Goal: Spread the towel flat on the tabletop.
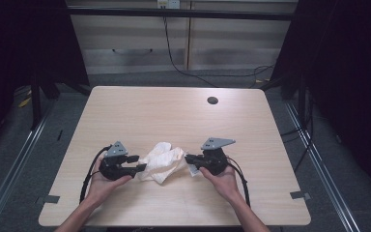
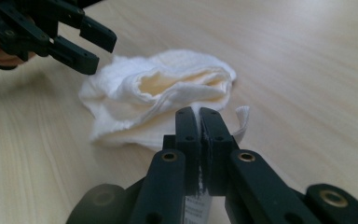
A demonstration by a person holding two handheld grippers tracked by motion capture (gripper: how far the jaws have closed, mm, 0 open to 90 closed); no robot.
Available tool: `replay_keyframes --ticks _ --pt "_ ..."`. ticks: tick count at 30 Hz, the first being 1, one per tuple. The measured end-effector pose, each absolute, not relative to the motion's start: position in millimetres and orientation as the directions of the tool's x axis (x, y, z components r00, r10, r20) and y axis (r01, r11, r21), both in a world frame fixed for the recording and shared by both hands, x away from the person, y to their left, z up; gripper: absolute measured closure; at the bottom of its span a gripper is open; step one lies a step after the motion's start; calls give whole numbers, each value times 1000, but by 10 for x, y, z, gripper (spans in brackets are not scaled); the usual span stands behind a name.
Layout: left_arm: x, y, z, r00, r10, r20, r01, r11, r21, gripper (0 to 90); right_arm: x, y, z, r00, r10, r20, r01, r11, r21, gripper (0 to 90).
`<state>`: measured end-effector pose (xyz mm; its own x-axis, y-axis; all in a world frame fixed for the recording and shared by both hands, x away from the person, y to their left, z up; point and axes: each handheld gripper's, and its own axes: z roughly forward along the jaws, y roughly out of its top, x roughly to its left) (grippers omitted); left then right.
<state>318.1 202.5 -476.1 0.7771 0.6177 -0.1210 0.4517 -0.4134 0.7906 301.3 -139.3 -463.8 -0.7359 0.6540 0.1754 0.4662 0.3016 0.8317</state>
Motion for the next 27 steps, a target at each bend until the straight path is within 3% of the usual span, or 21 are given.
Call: replay_keyframes --ticks 27 --pt "3234 2196 -4734 724 677 -134 482 -357 800 458 3168 -1422 -2917 -745 666 -28 178 239 954 879"
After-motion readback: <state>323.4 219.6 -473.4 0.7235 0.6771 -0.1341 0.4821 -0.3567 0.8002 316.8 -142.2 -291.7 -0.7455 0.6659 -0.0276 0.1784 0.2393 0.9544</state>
